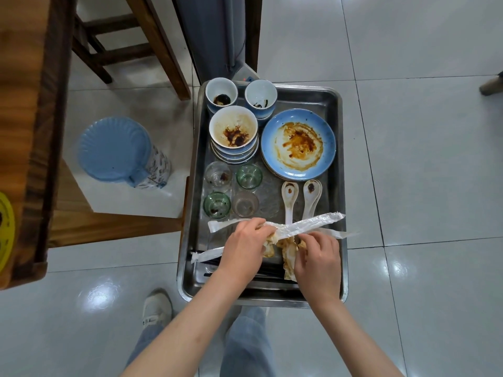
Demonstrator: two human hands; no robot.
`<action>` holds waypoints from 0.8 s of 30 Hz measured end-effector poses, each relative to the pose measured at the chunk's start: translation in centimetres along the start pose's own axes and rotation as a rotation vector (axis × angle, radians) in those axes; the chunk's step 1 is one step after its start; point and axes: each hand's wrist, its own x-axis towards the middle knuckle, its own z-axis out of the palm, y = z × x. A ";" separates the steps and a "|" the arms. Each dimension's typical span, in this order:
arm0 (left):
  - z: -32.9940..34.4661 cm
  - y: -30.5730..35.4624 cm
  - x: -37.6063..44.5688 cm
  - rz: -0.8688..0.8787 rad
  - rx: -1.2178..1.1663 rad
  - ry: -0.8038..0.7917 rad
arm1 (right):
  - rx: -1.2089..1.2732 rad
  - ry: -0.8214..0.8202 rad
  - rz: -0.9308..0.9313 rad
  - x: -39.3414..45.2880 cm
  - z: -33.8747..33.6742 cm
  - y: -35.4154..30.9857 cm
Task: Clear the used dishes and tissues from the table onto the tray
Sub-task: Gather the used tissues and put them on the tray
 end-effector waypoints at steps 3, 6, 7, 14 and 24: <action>-0.6 -0.2 -0.2 -0.029 0.061 -0.012 | -0.010 -0.007 0.012 0.3 -0.6 -0.4; -1.7 -0.3 -0.4 -0.034 0.114 -0.012 | -0.015 -0.007 0.017 0.3 -1.5 -1.2; -2.1 -0.3 -0.5 -0.031 0.120 -0.010 | -0.019 -0.009 0.014 0.2 -1.8 -1.5; -7.5 1.0 -2.5 -0.061 0.059 0.058 | -0.053 -0.079 -0.029 0.2 -5.5 -5.4; -20.3 2.5 -10.8 -0.177 -0.061 0.326 | -0.061 -0.151 -0.223 -0.4 -12.4 -14.4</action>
